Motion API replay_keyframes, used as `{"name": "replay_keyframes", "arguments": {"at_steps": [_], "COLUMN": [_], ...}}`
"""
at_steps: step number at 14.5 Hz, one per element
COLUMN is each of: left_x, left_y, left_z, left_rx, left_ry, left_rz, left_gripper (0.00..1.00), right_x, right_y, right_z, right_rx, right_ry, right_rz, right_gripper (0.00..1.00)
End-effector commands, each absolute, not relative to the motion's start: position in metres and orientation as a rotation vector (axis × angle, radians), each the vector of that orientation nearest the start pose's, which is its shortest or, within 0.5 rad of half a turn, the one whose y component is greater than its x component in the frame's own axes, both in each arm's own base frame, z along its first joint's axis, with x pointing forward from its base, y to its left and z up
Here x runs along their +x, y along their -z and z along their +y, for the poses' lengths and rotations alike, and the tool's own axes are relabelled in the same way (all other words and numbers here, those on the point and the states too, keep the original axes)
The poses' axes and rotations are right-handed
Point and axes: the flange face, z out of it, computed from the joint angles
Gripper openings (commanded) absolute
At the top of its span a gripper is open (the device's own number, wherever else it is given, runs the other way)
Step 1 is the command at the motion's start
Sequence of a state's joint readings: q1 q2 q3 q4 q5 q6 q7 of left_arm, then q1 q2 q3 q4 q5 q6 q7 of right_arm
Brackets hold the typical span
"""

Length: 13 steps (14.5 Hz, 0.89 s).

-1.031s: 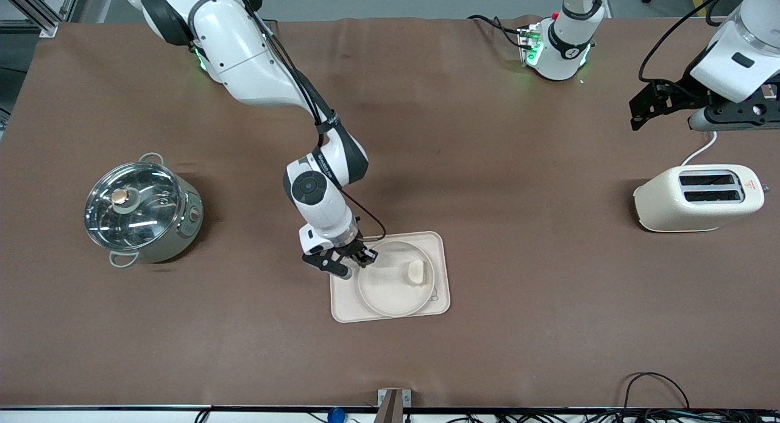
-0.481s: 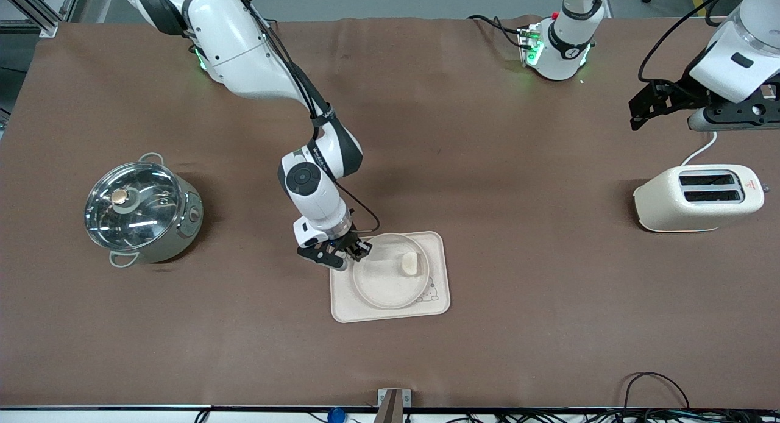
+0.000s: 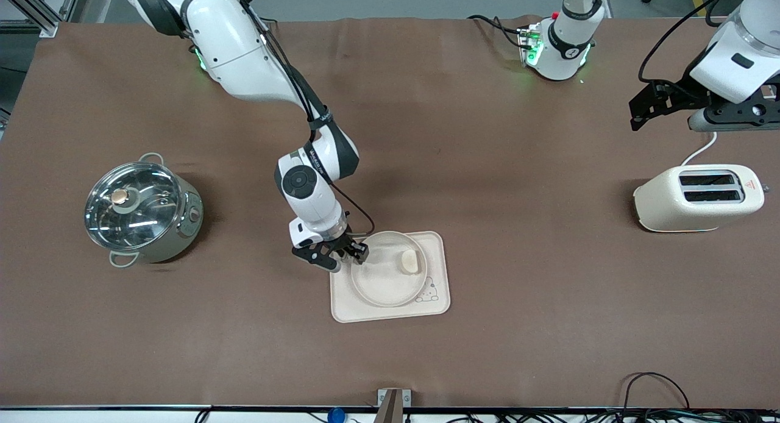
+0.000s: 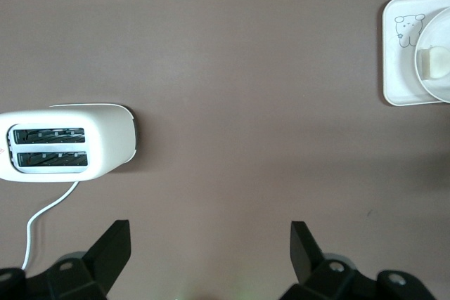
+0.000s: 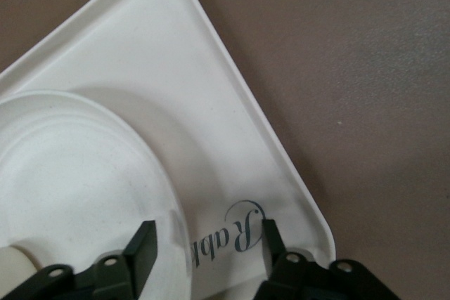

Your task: Place bun in plate and plate on tray

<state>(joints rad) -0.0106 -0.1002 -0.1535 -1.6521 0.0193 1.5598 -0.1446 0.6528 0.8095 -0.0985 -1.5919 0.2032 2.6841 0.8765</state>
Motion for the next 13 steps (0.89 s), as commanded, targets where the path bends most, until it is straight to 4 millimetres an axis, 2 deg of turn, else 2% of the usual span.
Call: {"name": "replay_keyframes", "arguments": {"at_steps": [1,3,4,6,9,10,12,13], "left_x": [0.512,0.511,0.511,0.509,0.506,0.506,0.505,0.505], "left_y": [-0.641,-0.642,-0.643,-0.643,-0.645,-0.644,-0.644,-0.644], "left_z": [-0.087,-0.088,-0.088,-0.089,-0.092,-0.093,-0.095,-0.095], "left_rx": [-3.119,-3.118,-3.118,-3.117,-3.115,-3.114,-3.113,-3.113], "left_ry": [-0.002,-0.011,-0.009,-0.011,-0.023,-0.025,-0.025,-0.025], "left_rz": [0.051,0.053,0.056,0.058,0.065,0.065,0.067,0.065], "left_gripper": [1.0,1.0,1.0,1.0,1.0,1.0,1.0,1.0], "right_x": [0.626,0.638,0.642,0.64,0.64,0.636,0.621,0.616], "right_y": [-0.214,-0.229,-0.241,-0.263,-0.297,-0.311,-0.351,-0.375], "right_z": [0.36,0.338,0.335,0.333,0.308,0.303,0.293,0.282], "right_rx": [-2.786,-2.813,-2.826,-2.885,-2.944,-2.966,-3.016,-3.036], "right_ry": [0.28,0.216,0.175,0.076,-0.019,-0.071,-0.195,-0.229], "right_rz": [0.724,0.767,0.778,0.774,0.695,0.666,0.578,0.538], "right_gripper": [1.0,1.0,1.0,1.0,1.0,1.0,1.0,1.0]}}
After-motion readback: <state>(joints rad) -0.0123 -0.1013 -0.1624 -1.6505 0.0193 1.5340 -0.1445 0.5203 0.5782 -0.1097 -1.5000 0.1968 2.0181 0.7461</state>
